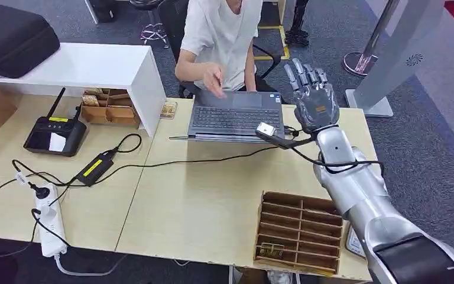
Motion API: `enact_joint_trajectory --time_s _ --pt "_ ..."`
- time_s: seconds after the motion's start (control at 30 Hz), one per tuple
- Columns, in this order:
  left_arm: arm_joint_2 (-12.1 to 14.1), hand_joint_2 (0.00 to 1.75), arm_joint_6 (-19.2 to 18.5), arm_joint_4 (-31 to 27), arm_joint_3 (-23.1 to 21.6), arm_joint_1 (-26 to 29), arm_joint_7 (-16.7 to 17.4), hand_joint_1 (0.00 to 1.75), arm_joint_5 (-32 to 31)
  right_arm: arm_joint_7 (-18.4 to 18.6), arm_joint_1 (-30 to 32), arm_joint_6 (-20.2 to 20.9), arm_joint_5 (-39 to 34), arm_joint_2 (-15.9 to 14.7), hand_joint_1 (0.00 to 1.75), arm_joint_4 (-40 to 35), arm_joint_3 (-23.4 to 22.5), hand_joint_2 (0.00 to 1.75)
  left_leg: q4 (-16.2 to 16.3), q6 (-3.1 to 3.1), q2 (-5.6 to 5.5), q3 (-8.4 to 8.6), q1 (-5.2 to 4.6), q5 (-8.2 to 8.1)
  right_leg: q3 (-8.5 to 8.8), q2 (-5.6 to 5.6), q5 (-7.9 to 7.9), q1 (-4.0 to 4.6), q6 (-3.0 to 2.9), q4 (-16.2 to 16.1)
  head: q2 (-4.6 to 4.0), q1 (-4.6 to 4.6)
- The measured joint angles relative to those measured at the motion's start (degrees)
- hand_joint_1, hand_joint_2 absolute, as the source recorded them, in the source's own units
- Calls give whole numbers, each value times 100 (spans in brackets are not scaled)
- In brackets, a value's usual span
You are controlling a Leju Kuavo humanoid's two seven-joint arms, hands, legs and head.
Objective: Pass the card to the sensor for recognition and then transmit it.
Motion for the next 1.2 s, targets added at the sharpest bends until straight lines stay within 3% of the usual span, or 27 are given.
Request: enact_joint_trajectory --time_s 0.63,1.2 --pt "2 175 0 0 0 20 7 0 0 199 -156 -2 13 -225 0 192 81 175 1 0 0 0 0 0 -3 1 0 0 0 0 0 0" --pt "74 175 -11 0 31 83 20 0 31 127 -548 33 0 -1165 0 258 31 175 5 0 -2 -3 -1 0 -3 -3 1 -1 0 -2 0 0"
